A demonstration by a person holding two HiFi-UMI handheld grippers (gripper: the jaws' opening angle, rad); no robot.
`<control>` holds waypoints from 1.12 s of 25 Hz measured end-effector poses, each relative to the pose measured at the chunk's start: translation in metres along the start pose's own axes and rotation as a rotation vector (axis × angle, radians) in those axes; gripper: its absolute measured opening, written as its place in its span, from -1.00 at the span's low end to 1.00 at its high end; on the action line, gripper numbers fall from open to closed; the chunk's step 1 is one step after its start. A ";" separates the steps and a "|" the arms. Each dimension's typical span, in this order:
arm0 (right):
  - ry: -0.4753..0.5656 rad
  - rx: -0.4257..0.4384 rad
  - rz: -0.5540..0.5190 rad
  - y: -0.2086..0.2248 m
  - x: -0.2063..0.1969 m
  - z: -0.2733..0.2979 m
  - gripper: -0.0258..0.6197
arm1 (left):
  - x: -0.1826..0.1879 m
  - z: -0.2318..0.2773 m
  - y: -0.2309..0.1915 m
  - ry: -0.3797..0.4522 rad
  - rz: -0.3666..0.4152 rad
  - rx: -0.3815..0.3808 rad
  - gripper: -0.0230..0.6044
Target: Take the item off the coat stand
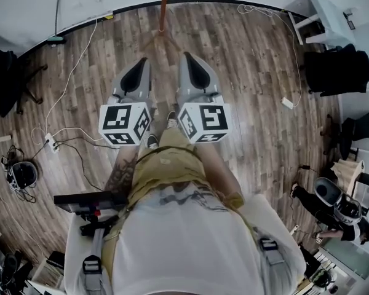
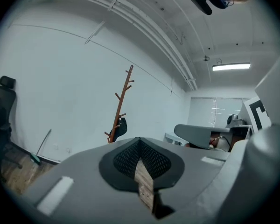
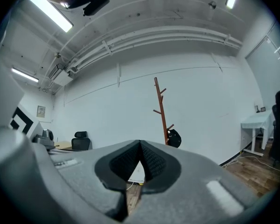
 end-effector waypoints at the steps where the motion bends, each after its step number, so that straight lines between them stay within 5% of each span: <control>1: 0.010 0.009 -0.003 0.005 0.005 0.006 -0.92 | 0.005 0.008 0.000 0.010 0.007 0.002 -0.92; 8: 0.061 0.041 -0.017 0.042 0.033 0.031 -0.92 | 0.025 0.061 0.018 0.025 0.054 -0.027 -0.92; 28: -0.022 0.052 0.030 0.126 0.030 0.043 -0.92 | 0.019 0.133 0.054 -0.031 0.062 -0.022 -0.92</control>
Point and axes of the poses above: the fingertips, and each gripper's own axes: z forward along the fingers, y to its right, x out of its top, the point moved 3 cm from there along -z, backward along the fingers, and after that the axes turned 9 degrees about z, right-handed, at the moved point
